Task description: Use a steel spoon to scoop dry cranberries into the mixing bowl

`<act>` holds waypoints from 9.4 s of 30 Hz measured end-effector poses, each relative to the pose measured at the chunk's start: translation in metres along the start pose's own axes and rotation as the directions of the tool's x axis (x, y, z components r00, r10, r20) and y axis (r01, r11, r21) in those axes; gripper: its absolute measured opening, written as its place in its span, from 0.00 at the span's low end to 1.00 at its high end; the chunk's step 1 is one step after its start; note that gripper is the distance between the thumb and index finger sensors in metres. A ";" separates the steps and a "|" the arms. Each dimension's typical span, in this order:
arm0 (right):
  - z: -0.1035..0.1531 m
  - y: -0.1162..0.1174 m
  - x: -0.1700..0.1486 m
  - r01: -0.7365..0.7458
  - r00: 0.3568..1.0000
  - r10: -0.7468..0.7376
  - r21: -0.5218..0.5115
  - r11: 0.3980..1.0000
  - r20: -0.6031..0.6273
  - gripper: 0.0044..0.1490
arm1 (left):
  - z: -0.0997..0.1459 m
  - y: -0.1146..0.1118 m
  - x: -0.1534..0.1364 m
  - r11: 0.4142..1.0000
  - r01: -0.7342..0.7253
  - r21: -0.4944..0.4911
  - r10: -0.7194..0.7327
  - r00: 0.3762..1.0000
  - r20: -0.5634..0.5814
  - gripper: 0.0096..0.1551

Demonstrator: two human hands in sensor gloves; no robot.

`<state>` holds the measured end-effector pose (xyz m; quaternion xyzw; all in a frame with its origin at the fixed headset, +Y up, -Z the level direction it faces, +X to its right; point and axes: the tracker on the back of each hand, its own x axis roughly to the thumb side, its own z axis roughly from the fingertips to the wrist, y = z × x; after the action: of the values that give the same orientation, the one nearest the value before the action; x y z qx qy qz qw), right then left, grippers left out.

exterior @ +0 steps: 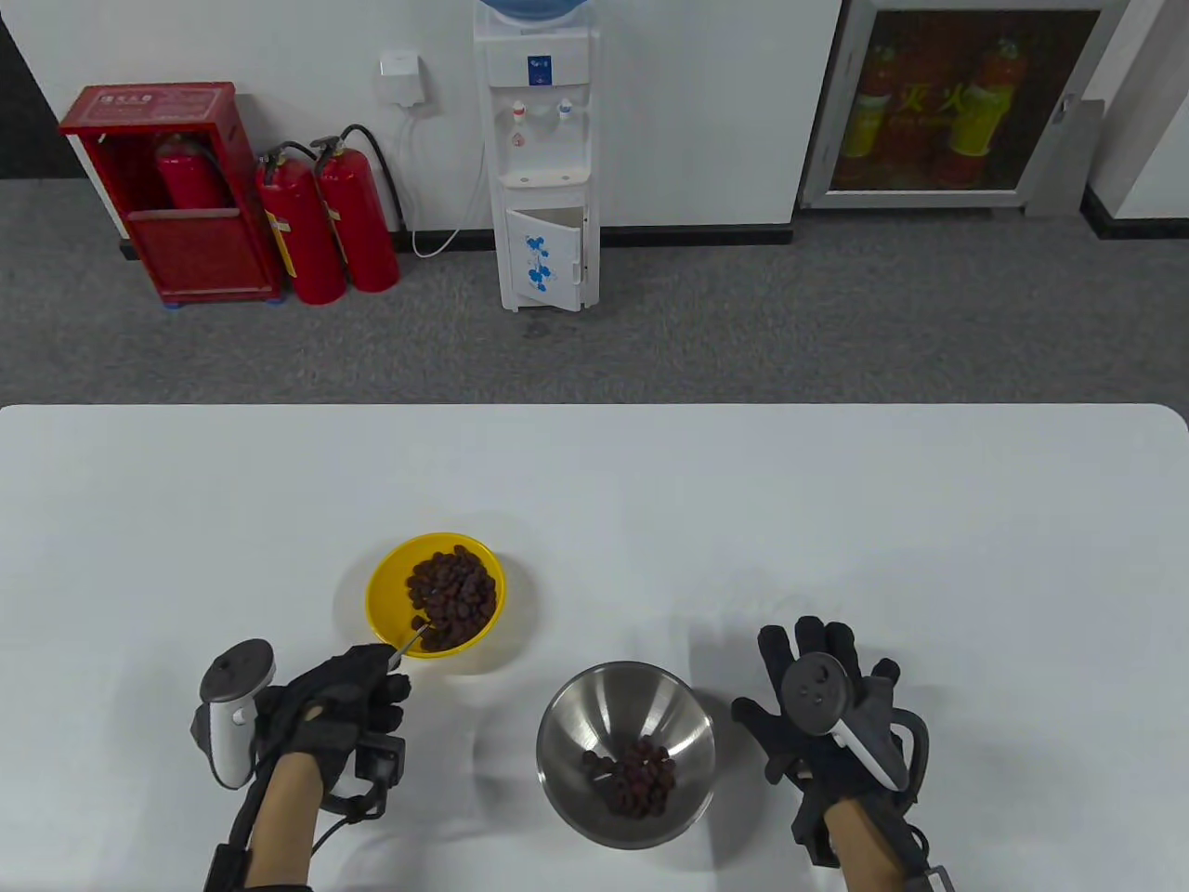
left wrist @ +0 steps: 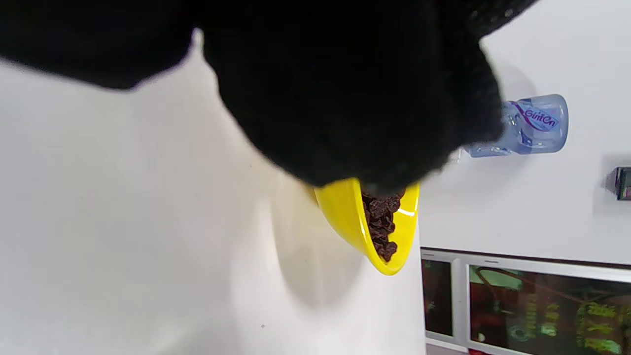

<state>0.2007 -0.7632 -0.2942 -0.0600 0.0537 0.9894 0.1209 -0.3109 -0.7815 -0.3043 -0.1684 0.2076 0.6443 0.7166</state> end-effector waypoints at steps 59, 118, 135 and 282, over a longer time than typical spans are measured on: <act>0.001 0.000 0.001 -0.043 0.999 0.043 -0.015 0.999 -0.010 0.55 | 0.069 -0.096 0.038 0.933 0.225 -0.282 -0.136 0.944 0.301 0.28; 0.000 0.001 0.000 -0.006 1.000 0.006 0.012 1.000 -0.001 0.54 | 0.096 -0.118 0.054 0.561 0.664 0.494 -0.792 0.259 0.553 0.26; 0.000 0.002 0.001 -0.009 1.000 0.009 0.013 1.000 0.001 0.54 | 0.070 -0.043 0.056 0.347 0.594 0.726 -0.925 0.343 0.161 0.28; 0.000 0.002 -0.001 -0.037 0.999 0.038 0.024 0.999 -0.017 0.55 | 0.054 -0.089 0.026 0.923 0.178 -0.340 -0.073 0.952 0.298 0.28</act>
<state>0.2007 -0.7657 -0.2942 -0.0661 0.0675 0.9902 0.1026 -0.2158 -0.7420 -0.2737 -0.2182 -0.0297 0.6411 0.7352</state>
